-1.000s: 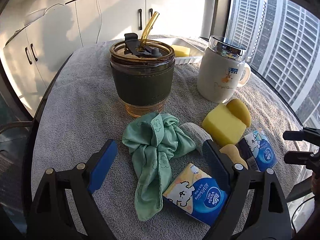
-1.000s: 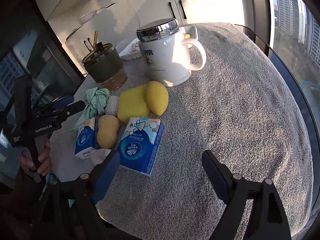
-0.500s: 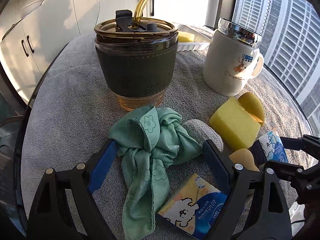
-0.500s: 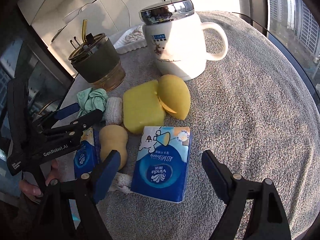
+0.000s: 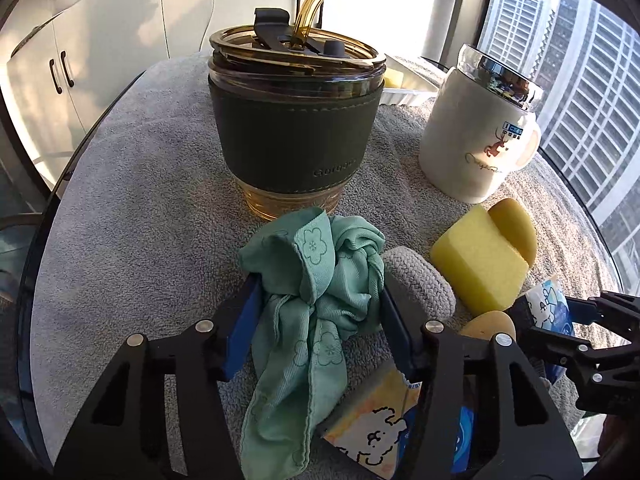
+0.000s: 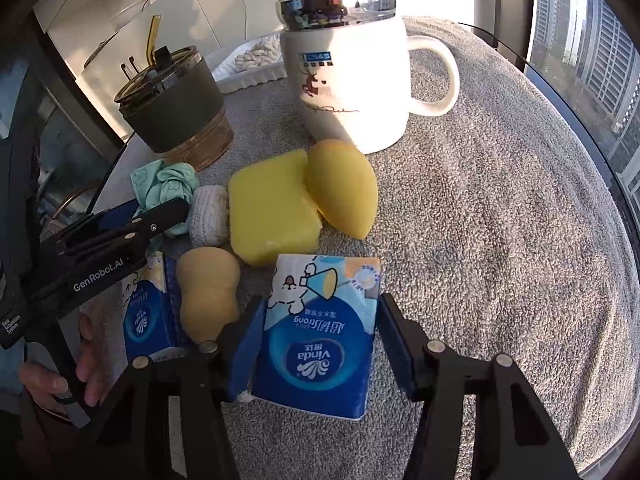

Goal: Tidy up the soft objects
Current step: 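Grasp the mint-green cloth with the left gripper while the right gripper grasps a blue tissue pack, then carry the green cloth and tissue pack with both grippers over the tray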

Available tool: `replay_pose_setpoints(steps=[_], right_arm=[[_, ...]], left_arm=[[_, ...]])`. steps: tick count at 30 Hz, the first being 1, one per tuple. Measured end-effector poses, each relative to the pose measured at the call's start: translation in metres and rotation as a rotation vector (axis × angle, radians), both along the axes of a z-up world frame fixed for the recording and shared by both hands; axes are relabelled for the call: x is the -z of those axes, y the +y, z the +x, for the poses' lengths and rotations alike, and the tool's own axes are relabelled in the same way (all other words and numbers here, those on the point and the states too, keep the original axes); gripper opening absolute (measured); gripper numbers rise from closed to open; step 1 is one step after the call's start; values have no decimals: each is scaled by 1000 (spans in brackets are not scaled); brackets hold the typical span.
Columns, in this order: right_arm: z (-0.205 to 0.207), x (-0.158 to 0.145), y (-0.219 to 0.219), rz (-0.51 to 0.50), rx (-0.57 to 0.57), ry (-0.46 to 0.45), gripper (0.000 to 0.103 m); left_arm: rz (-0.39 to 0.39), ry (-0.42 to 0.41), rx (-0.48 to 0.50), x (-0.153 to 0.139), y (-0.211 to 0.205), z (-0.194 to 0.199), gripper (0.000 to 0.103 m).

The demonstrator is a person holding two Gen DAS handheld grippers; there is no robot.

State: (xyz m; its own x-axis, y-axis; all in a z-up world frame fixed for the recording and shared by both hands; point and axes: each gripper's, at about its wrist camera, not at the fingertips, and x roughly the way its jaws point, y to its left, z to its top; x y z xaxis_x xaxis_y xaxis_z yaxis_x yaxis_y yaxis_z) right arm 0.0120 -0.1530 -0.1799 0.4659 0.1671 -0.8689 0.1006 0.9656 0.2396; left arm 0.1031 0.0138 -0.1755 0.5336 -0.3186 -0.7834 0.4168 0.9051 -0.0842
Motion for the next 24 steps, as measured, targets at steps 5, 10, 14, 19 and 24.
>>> replay_pose_setpoints(steps=[5,10,14,19,24], right_arm=[[-6,-3,-12,71,2,0,58],[-13,-8,-22,77,17,-20,58],[-20,-12,-31,68,34,-29,58],[-25,-18,-48,37,59,-37,58],[-23,-22,-71,-12,93,-38,58]], left_arm=[[-46,-28,-6,-10,7,-7,48],[-48,-41,-7,-18,11,-14,48],[-51,-35,-27,-21,17,-17,48],[-55,-25,-64,-21,31,-17,48],[-49,-26,-103,-20,46,-12,48]])
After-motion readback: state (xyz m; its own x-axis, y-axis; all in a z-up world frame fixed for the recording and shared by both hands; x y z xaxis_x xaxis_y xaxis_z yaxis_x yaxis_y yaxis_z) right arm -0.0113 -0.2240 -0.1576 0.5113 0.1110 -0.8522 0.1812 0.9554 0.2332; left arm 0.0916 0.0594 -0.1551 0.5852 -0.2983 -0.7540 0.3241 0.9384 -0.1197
